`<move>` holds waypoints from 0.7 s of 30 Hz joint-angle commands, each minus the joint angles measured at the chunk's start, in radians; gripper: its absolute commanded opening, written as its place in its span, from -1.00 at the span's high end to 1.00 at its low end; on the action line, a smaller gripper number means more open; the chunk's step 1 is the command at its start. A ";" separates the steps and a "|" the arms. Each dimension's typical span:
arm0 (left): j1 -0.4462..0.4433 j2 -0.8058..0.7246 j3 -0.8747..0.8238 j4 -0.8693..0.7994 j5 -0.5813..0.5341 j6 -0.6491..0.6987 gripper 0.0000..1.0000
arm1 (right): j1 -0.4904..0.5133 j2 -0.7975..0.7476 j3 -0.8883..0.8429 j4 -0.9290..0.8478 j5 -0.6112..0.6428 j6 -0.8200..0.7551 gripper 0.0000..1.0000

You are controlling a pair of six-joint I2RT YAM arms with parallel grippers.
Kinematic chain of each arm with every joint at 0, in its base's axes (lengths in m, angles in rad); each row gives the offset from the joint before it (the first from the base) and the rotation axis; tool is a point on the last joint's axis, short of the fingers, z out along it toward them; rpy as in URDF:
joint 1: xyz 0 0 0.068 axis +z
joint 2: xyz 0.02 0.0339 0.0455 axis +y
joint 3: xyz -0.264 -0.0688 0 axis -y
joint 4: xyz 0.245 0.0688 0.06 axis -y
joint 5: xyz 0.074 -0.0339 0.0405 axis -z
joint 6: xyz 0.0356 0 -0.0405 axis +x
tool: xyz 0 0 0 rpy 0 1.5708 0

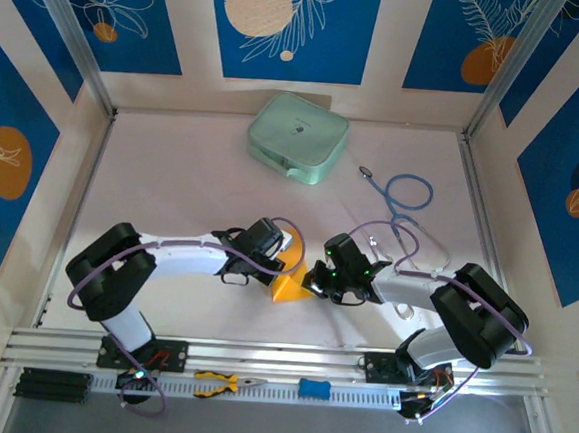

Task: Fold a paper plane with a square sheet of paper (pick it up from the middle)
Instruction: Fold the triangle a second time at the center of the table.

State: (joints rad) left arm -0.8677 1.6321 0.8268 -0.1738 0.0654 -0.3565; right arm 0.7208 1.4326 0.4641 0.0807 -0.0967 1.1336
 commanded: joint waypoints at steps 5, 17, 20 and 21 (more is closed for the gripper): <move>0.010 0.016 0.026 -0.040 -0.016 0.019 0.97 | 0.006 0.035 -0.008 -0.099 0.027 -0.017 0.96; 0.010 0.021 0.023 -0.035 -0.025 0.022 0.96 | 0.006 0.036 -0.007 -0.099 0.026 -0.018 0.96; 0.010 0.021 0.023 -0.026 -0.021 0.026 0.96 | 0.006 0.040 -0.007 -0.098 0.024 -0.020 0.96; 0.010 0.020 0.023 -0.021 -0.021 0.028 0.95 | 0.006 0.040 -0.008 -0.097 0.022 -0.020 0.96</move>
State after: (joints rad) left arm -0.8677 1.6398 0.8276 -0.1955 0.0570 -0.3561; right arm 0.7208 1.4330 0.4641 0.0807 -0.0971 1.1297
